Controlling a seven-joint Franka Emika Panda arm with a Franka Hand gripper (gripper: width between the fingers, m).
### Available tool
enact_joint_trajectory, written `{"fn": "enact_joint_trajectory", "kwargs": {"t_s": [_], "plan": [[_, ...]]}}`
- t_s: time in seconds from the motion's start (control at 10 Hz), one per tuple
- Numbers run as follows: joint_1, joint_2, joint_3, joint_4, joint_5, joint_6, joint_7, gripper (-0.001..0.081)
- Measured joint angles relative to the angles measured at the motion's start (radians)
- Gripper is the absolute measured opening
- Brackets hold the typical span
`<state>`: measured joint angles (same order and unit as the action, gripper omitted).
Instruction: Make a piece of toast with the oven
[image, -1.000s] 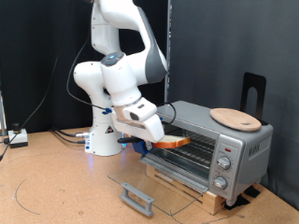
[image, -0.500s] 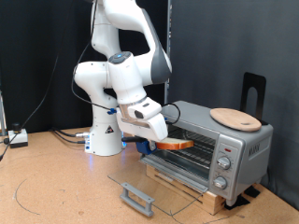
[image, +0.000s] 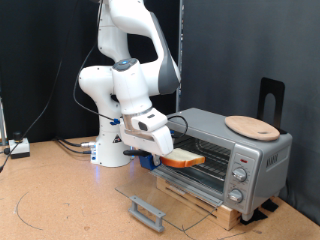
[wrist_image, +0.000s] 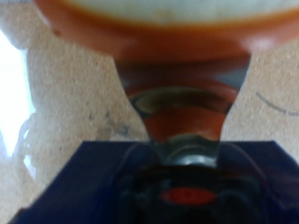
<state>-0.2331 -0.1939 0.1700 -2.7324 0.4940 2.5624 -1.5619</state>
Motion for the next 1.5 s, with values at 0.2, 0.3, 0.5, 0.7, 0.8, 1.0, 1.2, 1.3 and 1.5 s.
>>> {"fn": "enact_joint_trajectory", "kwargs": {"t_s": [0.2, 0.3, 0.5, 0.7, 0.8, 1.0, 1.2, 1.3, 1.5], "plan": [[-0.021, 0.016, -0.004, 0.0, -0.024, 0.011, -0.002, 0.0396], [-0.029, 0.018, -0.005, 0.0, -0.027, 0.011, -0.006, 0.0396], [-0.039, 0.019, -0.01, 0.0, -0.028, 0.011, -0.018, 0.0396], [-0.042, 0.019, -0.014, 0.001, -0.028, 0.011, -0.029, 0.0396], [-0.042, 0.019, -0.015, 0.002, -0.025, 0.008, -0.032, 0.0396], [-0.037, 0.018, -0.014, 0.006, -0.004, -0.008, -0.046, 0.0396], [-0.011, 0.002, -0.004, 0.006, 0.033, -0.03, -0.059, 0.0396], [0.006, -0.009, 0.004, 0.003, 0.053, -0.032, -0.067, 0.0396], [0.047, -0.041, 0.027, -0.013, 0.089, -0.034, -0.071, 0.0396]]}}
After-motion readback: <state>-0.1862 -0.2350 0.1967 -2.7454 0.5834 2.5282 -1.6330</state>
